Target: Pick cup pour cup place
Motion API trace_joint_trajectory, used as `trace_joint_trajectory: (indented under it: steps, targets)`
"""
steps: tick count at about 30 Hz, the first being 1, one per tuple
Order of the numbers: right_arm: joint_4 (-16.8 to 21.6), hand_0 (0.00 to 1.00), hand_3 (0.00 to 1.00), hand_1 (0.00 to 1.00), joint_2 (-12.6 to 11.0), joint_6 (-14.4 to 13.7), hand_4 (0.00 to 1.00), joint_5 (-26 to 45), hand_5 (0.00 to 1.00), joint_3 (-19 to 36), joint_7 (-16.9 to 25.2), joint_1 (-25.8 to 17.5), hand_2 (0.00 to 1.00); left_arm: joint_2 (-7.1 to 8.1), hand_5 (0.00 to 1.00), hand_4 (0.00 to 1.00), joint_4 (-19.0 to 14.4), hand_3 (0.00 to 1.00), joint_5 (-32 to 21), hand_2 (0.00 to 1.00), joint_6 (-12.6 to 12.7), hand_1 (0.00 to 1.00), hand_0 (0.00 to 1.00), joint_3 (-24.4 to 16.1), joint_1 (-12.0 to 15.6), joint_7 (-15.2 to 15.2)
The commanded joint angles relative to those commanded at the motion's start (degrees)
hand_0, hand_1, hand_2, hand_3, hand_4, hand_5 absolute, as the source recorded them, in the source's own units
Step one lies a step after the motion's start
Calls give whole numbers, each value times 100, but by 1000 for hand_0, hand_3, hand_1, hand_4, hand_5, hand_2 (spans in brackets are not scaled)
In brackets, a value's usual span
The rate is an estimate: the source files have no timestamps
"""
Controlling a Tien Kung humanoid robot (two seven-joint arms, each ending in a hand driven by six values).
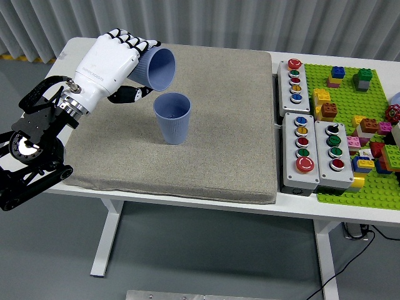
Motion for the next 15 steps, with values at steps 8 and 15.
trace_joint_trajectory:
  steps: [8,15]
  targets:
    - [0,698,619,695,-2,-2,179,12,334,0,9,-5,628,-35,53,519,102,602,-1611,592,130,582,695,-337,214,-467]
    - [0,698,619,695,-5,-4,178,23,337,3,15,29,628,-253,50,521,148,594,-3250,574,124,570,675,-1221,630,-1302]
